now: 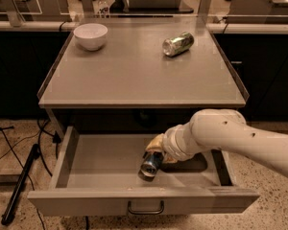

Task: Place redbull can into top drawer

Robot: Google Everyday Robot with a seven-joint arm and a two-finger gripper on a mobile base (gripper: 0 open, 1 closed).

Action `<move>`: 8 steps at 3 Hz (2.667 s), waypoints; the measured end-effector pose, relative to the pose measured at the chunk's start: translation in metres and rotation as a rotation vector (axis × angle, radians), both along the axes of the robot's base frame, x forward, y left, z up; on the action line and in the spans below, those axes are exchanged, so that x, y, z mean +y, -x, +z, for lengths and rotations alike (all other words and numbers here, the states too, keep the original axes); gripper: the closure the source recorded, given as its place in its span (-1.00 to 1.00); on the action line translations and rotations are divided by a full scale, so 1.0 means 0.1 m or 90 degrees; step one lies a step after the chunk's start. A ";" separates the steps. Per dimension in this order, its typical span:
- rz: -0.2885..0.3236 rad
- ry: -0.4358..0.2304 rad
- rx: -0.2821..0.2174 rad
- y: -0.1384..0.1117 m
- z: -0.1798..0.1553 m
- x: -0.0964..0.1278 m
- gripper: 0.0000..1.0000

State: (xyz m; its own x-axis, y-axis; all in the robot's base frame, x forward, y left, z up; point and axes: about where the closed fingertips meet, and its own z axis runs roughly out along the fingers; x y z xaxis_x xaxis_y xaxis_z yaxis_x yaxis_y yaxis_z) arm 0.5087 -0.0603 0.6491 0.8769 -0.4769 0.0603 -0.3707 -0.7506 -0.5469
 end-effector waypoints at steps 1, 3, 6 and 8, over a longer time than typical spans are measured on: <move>0.017 -0.013 -0.031 -0.03 -0.10 0.10 1.00; 0.049 -0.036 -0.101 -0.11 -0.28 0.26 1.00; 0.075 -0.023 -0.137 -0.16 -0.42 0.33 0.02; 0.075 -0.023 -0.137 -0.16 -0.42 0.33 -0.91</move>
Offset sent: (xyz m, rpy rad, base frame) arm 0.0123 0.0268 -0.0287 0.0540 -0.1648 0.0789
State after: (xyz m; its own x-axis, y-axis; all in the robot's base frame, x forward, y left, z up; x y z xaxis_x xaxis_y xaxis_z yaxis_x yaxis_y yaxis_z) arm 0.5250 -0.0270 0.6072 0.8955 -0.3776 0.2357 -0.1544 -0.7601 -0.6312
